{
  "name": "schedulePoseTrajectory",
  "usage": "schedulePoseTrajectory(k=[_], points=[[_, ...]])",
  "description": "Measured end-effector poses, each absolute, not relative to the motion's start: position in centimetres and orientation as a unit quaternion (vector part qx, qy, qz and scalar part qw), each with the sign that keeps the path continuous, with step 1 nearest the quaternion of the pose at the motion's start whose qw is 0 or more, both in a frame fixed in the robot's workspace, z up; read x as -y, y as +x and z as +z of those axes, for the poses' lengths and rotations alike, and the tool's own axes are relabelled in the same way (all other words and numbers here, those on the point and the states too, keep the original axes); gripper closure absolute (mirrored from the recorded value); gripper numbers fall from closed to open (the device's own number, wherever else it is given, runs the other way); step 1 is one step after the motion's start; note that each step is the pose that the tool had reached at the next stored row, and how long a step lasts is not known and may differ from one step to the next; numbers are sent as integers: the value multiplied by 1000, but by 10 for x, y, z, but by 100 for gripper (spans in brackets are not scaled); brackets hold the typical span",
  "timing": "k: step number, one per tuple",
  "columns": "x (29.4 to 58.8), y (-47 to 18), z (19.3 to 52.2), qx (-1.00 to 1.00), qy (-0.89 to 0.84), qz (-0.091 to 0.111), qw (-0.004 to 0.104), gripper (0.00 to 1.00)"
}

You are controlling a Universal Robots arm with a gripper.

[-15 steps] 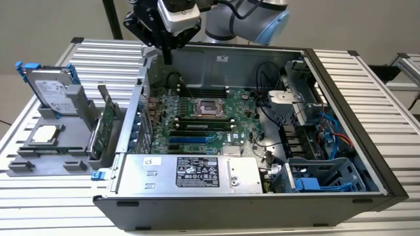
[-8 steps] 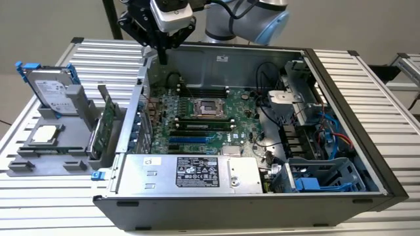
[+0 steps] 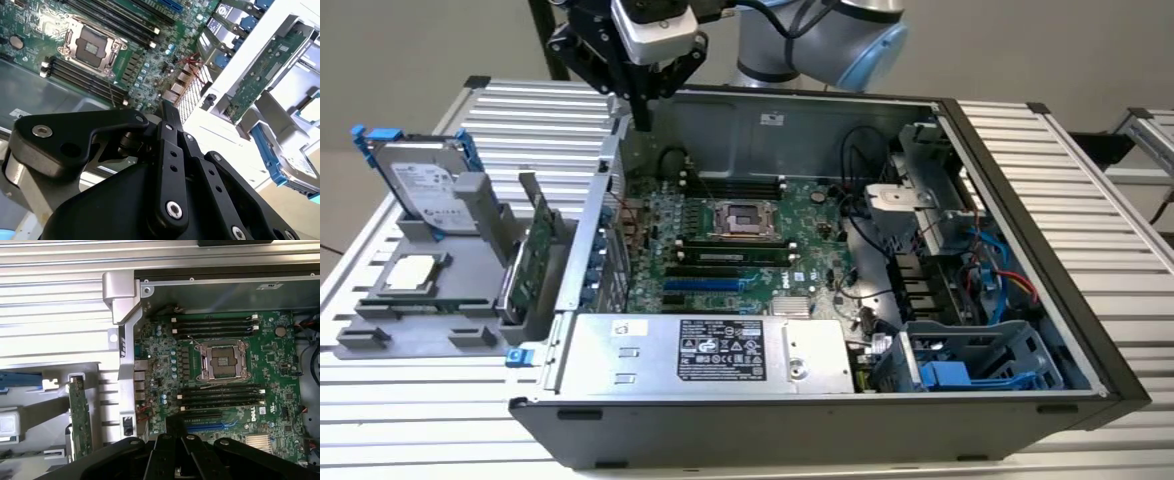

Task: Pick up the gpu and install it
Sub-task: 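Reach for the gpu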

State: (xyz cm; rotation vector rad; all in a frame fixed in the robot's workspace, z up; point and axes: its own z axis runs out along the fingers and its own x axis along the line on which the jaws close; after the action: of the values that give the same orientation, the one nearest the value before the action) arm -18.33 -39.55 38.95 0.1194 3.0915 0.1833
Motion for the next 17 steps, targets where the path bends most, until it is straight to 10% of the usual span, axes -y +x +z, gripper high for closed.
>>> schedulePoseTrajectory(k=[17], points=[[396, -204, 390, -997, 39, 59, 21, 100]])
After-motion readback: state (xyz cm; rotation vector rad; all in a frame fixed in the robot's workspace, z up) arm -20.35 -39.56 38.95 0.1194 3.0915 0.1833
